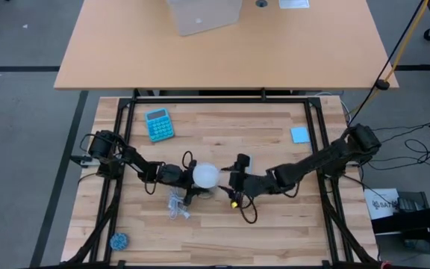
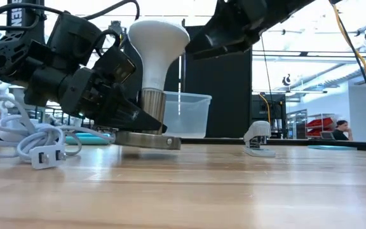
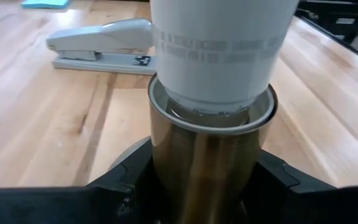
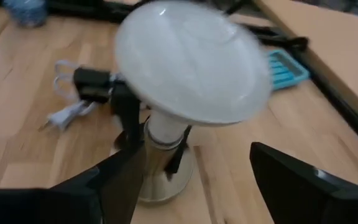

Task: Screw lightbulb
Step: Remove the light bulb from the lamp

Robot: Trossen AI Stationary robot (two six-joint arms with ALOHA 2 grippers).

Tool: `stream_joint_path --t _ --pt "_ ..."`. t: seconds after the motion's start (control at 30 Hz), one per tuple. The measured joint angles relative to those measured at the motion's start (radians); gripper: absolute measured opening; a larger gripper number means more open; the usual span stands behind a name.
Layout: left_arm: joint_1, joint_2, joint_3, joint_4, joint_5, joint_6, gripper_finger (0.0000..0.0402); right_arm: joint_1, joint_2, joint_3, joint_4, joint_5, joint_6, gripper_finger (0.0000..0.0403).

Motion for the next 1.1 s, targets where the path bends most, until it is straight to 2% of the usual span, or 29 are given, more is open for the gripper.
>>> stream_joint_path --t 0.13,0.3,0.47,0.63,0.73,1.1 --pt "0.000 0.000 0.000 0.003 -0.061 -0.014 0.0177 0.027 0.033 -0.015 0.024 0.061 0.119 0.0269" --pt "0.000 0.000 0.000 0.006 -0.141 -0.022 0.0177 0.065 0.131 -0.030 0.143 0.201 0.234 0.0262" --pt "0.000 0.000 0.000 0.006 -0.201 -0.048 0.0177 0.084 0.282 -0.031 0.480 0.359 0.232 0.0260" --pt "0.000 0.000 0.001 0.007 -0.238 -0.073 0.0177 0.078 0.427 -0.023 0.813 0.420 0.156 0.0260" --pt "0.000 0.000 0.001 0.007 -0.249 -0.074 0.0177 0.058 0.485 0.009 0.931 0.471 0.083 0.0260" --pt "0.000 -0.001 0.001 0.022 -0.260 -0.080 0.0177 -0.014 0.543 0.136 0.928 0.475 -0.028 0.0260"
